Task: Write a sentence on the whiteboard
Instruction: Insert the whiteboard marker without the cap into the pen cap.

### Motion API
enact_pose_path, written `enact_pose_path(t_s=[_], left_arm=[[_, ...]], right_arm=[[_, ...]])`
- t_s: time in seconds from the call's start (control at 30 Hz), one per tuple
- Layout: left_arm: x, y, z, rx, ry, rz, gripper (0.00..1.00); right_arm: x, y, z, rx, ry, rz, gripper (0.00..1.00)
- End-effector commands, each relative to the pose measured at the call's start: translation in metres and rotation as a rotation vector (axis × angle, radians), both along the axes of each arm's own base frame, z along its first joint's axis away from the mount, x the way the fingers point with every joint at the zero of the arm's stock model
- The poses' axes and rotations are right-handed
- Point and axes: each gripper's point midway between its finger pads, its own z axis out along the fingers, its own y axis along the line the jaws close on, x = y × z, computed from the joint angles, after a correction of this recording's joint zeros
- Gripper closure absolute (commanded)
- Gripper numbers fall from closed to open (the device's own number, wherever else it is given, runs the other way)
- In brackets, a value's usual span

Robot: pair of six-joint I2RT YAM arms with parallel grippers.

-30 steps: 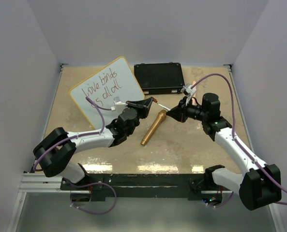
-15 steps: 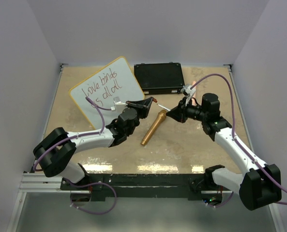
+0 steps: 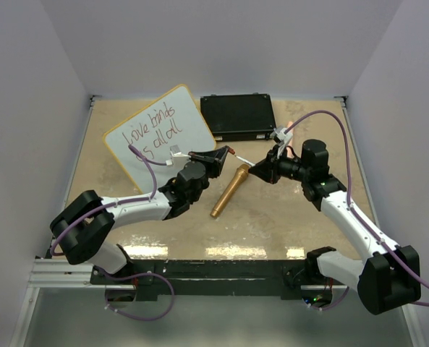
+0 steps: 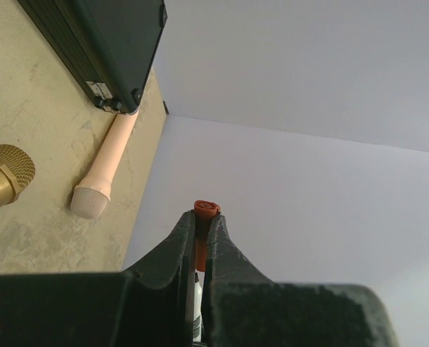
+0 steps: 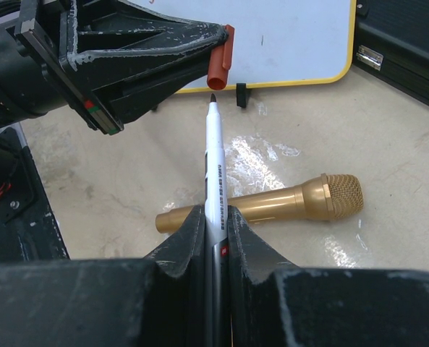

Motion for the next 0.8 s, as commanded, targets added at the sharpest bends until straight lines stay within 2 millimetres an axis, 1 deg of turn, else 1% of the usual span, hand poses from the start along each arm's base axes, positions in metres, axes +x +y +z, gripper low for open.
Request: enact_pose_path(t_s=[0.0, 0.43, 0.77], left_arm=[[0.003, 0.001, 0.0067, -0.018, -0.022, 0.022, 1.0], [0.0024, -0.0035, 0.0006, -0.015, -0.013, 0.002, 1.0], [0.0018, -0.0074, 0.0063, -0.037, -0.025, -0.014, 1.0]], right_arm=[[0.0068, -0.0011, 0.0224, 0.009, -0.077, -0.018, 1.0], [0.0069, -0.0002, 0.0202, 0.01, -0.069, -0.016, 1.0], [0.0097, -0.0007, 0.0162, 0.006, -0.057, -0.024, 1.0]])
